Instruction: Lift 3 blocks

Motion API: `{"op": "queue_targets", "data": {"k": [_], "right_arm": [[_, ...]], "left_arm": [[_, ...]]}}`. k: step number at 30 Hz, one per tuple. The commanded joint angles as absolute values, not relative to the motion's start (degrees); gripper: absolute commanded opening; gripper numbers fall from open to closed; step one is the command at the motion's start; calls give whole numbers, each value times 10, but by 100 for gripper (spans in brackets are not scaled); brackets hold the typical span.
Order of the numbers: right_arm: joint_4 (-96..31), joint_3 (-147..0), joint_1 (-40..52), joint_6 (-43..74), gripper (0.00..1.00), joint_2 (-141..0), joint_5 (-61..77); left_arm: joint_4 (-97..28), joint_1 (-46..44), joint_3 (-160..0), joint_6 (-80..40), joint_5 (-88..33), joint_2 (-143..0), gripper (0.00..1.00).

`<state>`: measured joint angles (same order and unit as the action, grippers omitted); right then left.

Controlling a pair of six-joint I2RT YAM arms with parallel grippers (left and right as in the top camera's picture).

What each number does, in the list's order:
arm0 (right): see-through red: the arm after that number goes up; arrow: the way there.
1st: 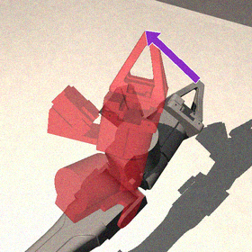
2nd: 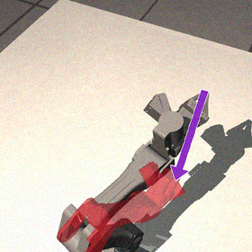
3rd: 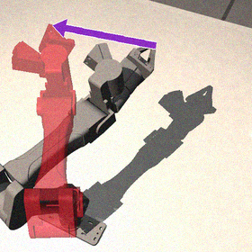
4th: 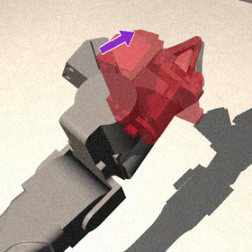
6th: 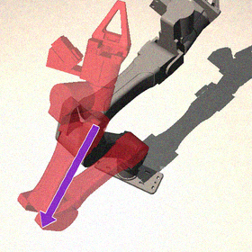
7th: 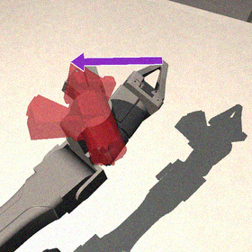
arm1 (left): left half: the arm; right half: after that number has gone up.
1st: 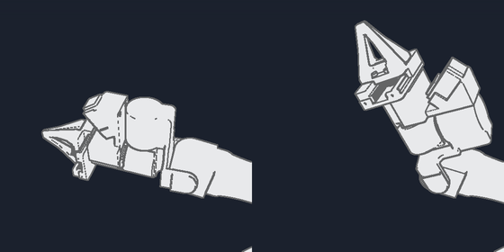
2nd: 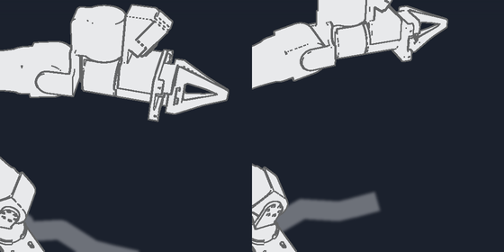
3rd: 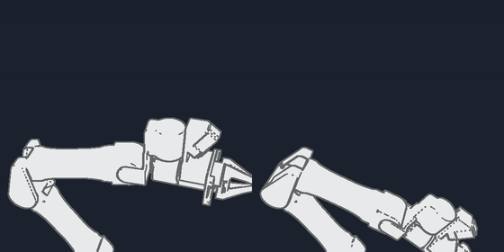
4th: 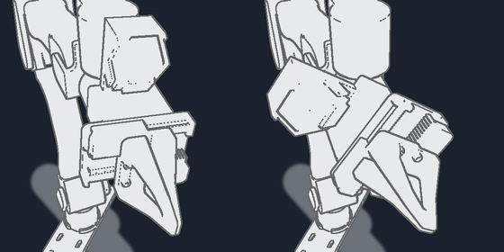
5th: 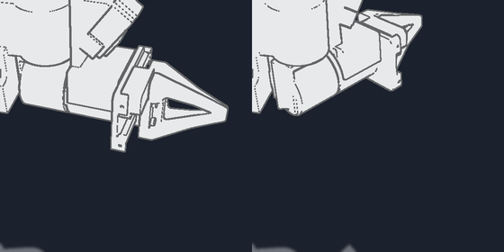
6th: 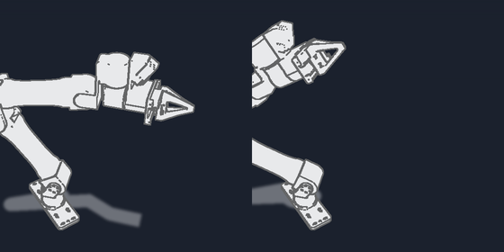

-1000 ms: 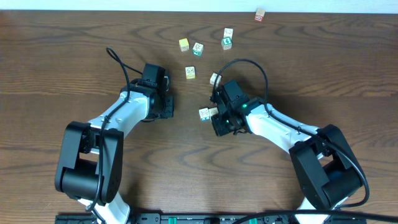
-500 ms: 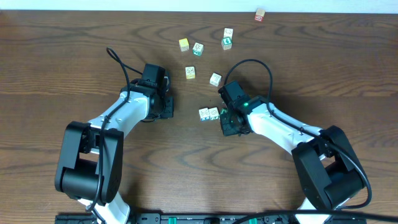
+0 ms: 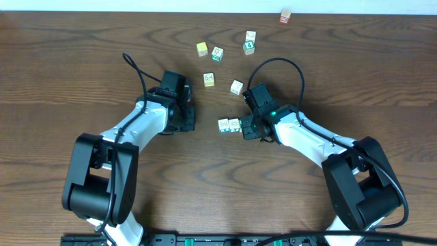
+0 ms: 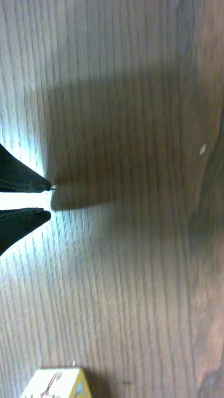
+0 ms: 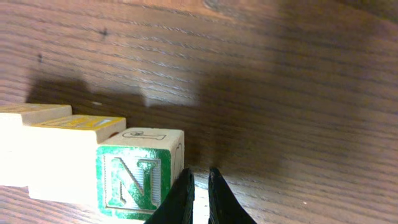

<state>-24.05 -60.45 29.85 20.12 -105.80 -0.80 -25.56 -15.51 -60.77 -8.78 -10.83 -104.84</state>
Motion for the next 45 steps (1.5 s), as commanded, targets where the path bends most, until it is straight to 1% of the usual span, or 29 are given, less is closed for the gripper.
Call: {"op": "queue_targets", "data": {"k": [1, 11, 22, 26, 27, 29, 33, 38, 43, 45], "right_arm": [[-231, -602, 295, 192, 8, -1065, 3], [-231, -602, 294, 181, 8, -1065, 3], [-231, -602, 295, 182, 5, -1065, 18], [-232, -602, 293, 182, 3, -1065, 14], [-232, -602, 292, 182, 2, -1065, 13], [-232, -602, 292, 182, 2, -1065, 13], [-232, -602, 292, 182, 1, -1065, 13], [-232, -602, 292, 182, 1, -1065, 4], [-232, -602, 292, 182, 1, -1065, 4], [-232, -602, 292, 182, 1, -1065, 4]], "left_arm": [[-260, -176, -601, -88, -116, -1037, 12], [-259, -224, -601, -88, -116, -1037, 12], [-246, -236, -601, -112, -115, -1037, 12], [-230, -235, -601, -145, -62, -1037, 12], [-220, -234, -601, -152, -45, -1037, 13], [-194, -234, -601, -152, -39, -1037, 22], [-142, -234, -602, -154, -40, -1037, 24], [-101, -234, -602, -169, -40, -1037, 19], [-81, -235, -602, -188, -45, -1037, 19], [-77, -236, -602, -188, -63, -1039, 11]]}}
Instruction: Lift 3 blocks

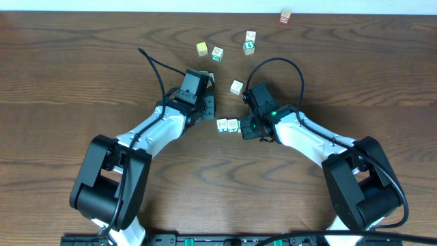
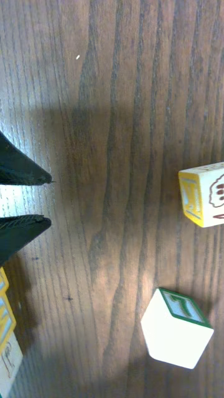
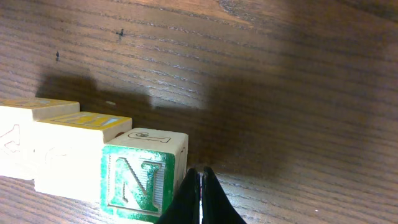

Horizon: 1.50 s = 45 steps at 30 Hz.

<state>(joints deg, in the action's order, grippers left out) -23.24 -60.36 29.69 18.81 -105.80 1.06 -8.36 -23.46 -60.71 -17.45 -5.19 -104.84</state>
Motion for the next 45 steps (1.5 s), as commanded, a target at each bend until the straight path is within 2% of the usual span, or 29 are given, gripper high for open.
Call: {"op": "queue_targets", "data": {"k": [1, 3, 16, 24, 45], "right_arm": [[-232, -602, 292, 182, 1, -1065, 4], [-232, -602, 292, 182, 1, -1065, 4], [-232, -602, 292, 182, 1, -1065, 4], [-234, -602, 292, 182, 1, -1065, 5], [-236, -602, 292, 184, 1, -1065, 5]], "left_arm": [[-76, -236, -602, -188, -71, -1041, 10], [-75, -236, -602, -193, -75, -1046, 8], [-72, -253, -602, -201, -155, -1056, 7], [-81, -282, -602, -208, -154, -1056, 7], [-102, -282, -602, -216, -124, -1074, 7]]}}
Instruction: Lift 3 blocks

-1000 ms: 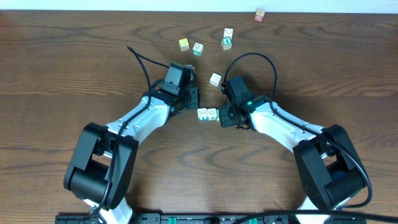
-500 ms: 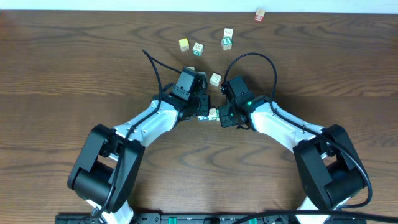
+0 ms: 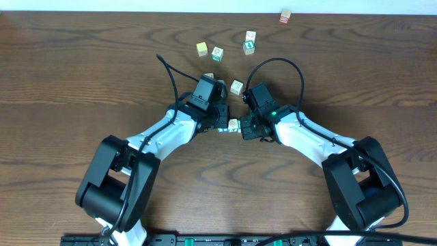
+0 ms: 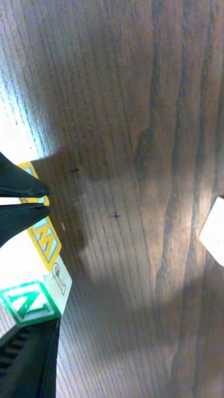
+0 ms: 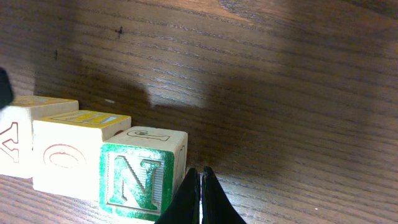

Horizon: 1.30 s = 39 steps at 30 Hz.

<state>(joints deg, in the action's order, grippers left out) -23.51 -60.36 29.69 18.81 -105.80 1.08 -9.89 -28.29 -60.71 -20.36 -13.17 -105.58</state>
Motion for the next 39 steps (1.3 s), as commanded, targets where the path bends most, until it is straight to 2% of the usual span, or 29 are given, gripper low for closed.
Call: {"op": "queue_targets", "data": {"k": [1, 13, 20, 25, 32, 39], "right_arm": [[-236, -602, 292, 184, 1, -1065, 4], [-236, -602, 292, 184, 1, -1065, 3], [-238, -602, 292, 184, 1, -1065, 2], [-238, -602, 292, 184, 1, -1065, -2], [-239, -602, 292, 184, 1, -1065, -1], [-241, -602, 292, 184, 1, -1065, -1]], "left_arm": [[-102, -282, -602, -216, -124, -1076, 7], [-89, -271, -602, -215, -122, -1077, 7], [-111, -194, -611, -216, -125, -1070, 7], [-182, -151, -611, -216, -176, -1046, 7], [-336, -185, -609, -237, -198, -1039, 7], [-356, -223, -609, -237, -281, -1039, 7]]}}
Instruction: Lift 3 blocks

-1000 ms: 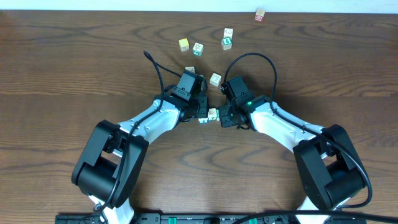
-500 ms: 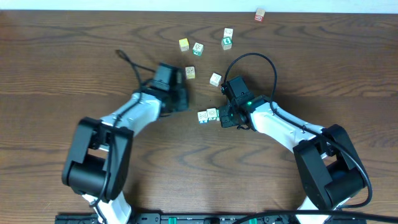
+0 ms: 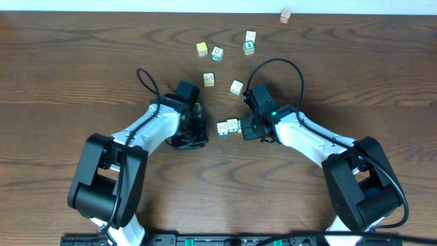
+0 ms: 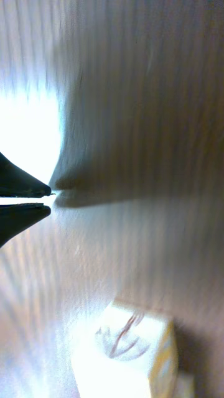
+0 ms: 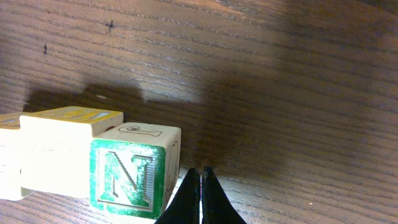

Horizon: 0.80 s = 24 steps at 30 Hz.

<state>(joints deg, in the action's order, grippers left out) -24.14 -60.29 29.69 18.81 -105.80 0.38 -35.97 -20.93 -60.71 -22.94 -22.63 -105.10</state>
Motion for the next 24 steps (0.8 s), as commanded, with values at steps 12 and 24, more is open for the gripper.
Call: {"op": "queue_targets", "data": {"k": [12, 24], "right_arm": [[-240, -602, 292, 184, 1, -1065, -1], [-240, -602, 292, 184, 1, -1065, -1]], "left_arm": [[-271, -237, -609, -265, -285, -1039, 7], [-248, -237, -609, -274, -285, -1039, 7]]}}
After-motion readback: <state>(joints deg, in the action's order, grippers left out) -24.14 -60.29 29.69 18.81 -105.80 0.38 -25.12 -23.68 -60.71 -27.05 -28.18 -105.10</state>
